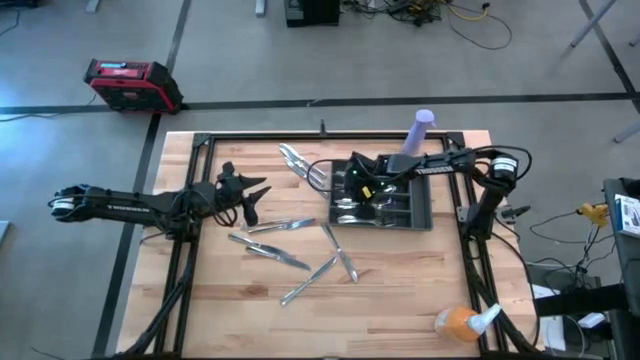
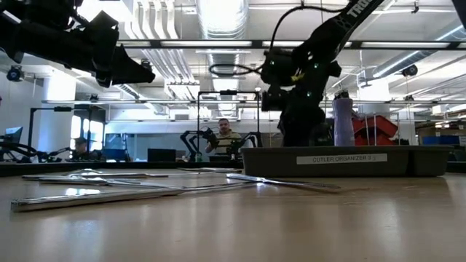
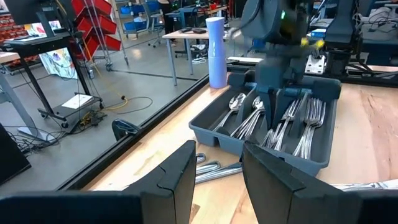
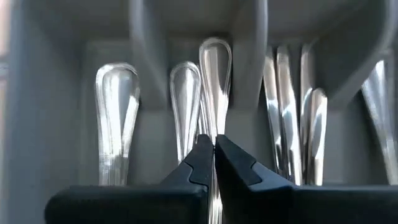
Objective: Sort silverware
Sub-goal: Put the silver fork into the gray silverware tray
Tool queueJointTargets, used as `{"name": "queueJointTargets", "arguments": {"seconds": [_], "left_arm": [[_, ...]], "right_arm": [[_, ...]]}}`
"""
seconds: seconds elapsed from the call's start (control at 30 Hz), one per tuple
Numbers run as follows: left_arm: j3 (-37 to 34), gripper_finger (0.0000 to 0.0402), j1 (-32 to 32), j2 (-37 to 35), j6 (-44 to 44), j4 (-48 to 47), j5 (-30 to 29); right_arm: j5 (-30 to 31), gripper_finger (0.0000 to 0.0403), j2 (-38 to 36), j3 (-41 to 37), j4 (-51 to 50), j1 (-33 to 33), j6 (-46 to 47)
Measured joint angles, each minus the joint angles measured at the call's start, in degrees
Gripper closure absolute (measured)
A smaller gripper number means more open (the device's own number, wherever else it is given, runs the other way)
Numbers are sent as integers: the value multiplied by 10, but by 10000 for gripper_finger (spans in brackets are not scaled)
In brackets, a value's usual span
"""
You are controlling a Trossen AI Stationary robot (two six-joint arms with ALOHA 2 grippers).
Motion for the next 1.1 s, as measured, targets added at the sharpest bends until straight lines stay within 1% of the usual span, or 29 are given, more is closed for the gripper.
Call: {"name": "queueJointTargets", "arguments": {"seconds": [0.17,0.43,0.63,0.7,0.73,0.87,0.93,1.0,1.1], "left_arm": [[0,285,0,0,0,0,0],[0,285,0,1,3,-5,0],[0,285,0,1,-2,-14,0],[14,285,-1,2,-15,-45,5],[27,285,-1,4,-24,-75,12],[93,285,-4,34,-84,-241,19],[120,285,-9,60,-116,-305,21],[134,285,-17,92,-137,-351,52],[141,285,-33,142,-154,-362,115]], "right_arm": [[1,402,5,0,-23,1,14],[4,403,-20,0,-90,1,35],[5,403,-41,4,-84,10,39],[5,403,-49,11,-79,17,39],[5,403,-51,14,-79,22,39],[5,403,-62,28,-68,39,39],[5,403,-62,36,-67,48,39],[5,403,-62,40,-64,56,39],[5,403,-62,40,-50,66,39]]}}
